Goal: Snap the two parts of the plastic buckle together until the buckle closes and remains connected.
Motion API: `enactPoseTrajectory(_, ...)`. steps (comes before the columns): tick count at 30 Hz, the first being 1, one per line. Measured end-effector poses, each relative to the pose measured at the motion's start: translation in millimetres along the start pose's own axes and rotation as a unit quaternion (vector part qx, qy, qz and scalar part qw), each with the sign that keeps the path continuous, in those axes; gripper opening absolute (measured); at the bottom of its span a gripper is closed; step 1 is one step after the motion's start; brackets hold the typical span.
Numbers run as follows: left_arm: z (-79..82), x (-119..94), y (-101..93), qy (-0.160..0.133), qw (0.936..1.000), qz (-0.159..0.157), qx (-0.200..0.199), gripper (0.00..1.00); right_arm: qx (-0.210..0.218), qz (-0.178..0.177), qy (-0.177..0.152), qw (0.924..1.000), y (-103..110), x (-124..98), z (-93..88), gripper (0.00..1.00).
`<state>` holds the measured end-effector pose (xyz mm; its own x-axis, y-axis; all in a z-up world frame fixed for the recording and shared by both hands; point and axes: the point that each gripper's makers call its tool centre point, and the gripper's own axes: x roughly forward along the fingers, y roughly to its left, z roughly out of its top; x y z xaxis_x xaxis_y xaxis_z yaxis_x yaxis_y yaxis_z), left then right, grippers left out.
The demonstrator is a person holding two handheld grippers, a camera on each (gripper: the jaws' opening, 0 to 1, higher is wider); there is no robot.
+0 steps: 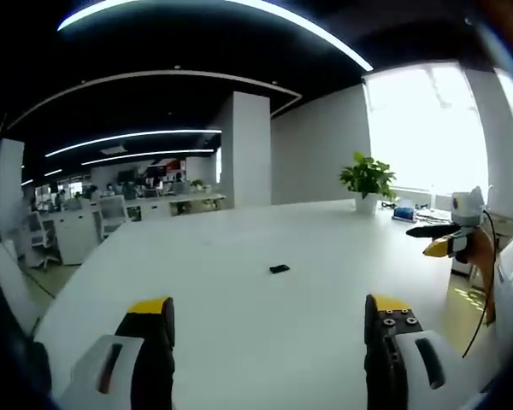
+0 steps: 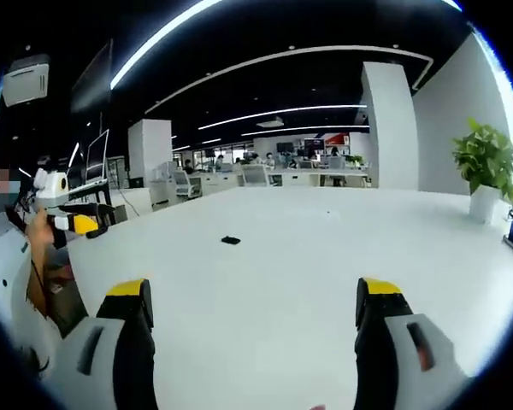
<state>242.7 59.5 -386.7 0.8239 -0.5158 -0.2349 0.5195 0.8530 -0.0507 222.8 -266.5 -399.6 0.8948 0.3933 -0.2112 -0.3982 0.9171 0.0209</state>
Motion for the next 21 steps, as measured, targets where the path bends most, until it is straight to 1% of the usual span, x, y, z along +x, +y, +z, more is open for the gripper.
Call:
enactPoseTrajectory(5, -8.7, -6.9, 5.5, -0.003, 0.9997, 0.020, -0.014, 0.93, 0.006, -0.011, 0.002, 0.9999, -7.0, -5.3, -3.8, 1.00)
enactPoseTrajectory(9, -9.9, -10.7, 11.3, -0.014, 0.9994, 0.029, -0.015, 0.93, 0.002, -0.024, 0.002, 0.9997, -12.2, -8.4, -3.8, 1.00)
enactPoseTrajectory(12, -10.8, -13.8, 17.2, -0.022, 0.9986, 0.041, -0.025, 0.93, 0.007, -0.031, -0.002, 0.9995, -13.6, -8.9, -4.2, 1.00)
enactPoseTrajectory(17, -14.6, -15.5, 20.6, -0.013, 0.9984, 0.048, -0.027, 0.93, 0.017, -0.025, -0.003, 0.9995, -10.7, -5.0, -7.1, 1.00)
enactPoseTrajectory(21, -16.4, -15.7, 19.6, -0.008, 0.9985, 0.046, -0.027, 0.93, 0.017, -0.024, -0.001, 0.9996, -10.3, -3.8, -7.6, 1.00)
